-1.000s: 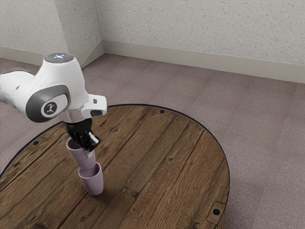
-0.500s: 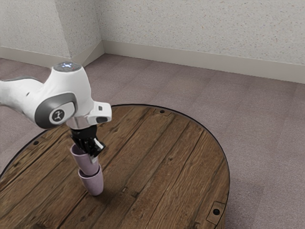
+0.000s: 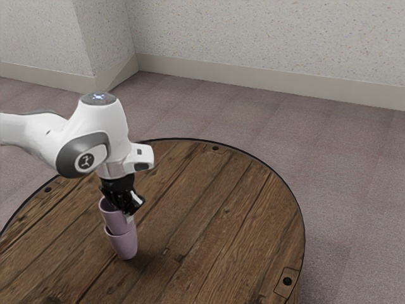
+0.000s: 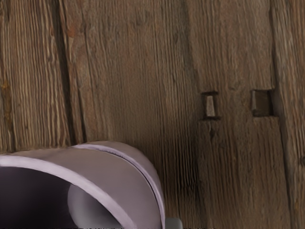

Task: Place the left cup onto the right cup

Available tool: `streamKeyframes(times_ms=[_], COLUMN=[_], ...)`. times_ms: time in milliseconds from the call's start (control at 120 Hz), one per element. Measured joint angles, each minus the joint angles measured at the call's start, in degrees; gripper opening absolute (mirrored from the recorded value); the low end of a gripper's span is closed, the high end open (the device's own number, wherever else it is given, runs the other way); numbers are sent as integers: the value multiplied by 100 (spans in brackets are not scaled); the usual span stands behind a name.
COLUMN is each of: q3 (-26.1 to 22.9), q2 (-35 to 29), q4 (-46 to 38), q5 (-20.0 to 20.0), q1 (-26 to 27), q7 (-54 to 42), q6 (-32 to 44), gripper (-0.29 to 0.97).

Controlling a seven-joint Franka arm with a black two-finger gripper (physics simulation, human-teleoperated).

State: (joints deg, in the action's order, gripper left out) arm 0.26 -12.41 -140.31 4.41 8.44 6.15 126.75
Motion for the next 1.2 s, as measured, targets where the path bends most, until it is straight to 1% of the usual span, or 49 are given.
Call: streamKeyframes(times_ms=[117,183,275,383,508,633,858,1025,1200], q3=[-5,-3,-1,0,-8,-67,-106,-84,-52], q2=[-12,-27,-71,-219,-434,-523,-467,-88,639], q4=[-27,-29,-27,-25,45,395,1049,1844,3002], q5=[-42,-55,-63,-68,-69,-79,-113,-203,-263], q1=[0,0,0,0,0,1,0,0,-1], q7=[5,7,9,7,-6,-20,-48,-71,-136], q6=[7,4,-4,-47,-174,-461,-975,-1391,-1856], gripper=[25,36,47,56,61,64,67,67,68])
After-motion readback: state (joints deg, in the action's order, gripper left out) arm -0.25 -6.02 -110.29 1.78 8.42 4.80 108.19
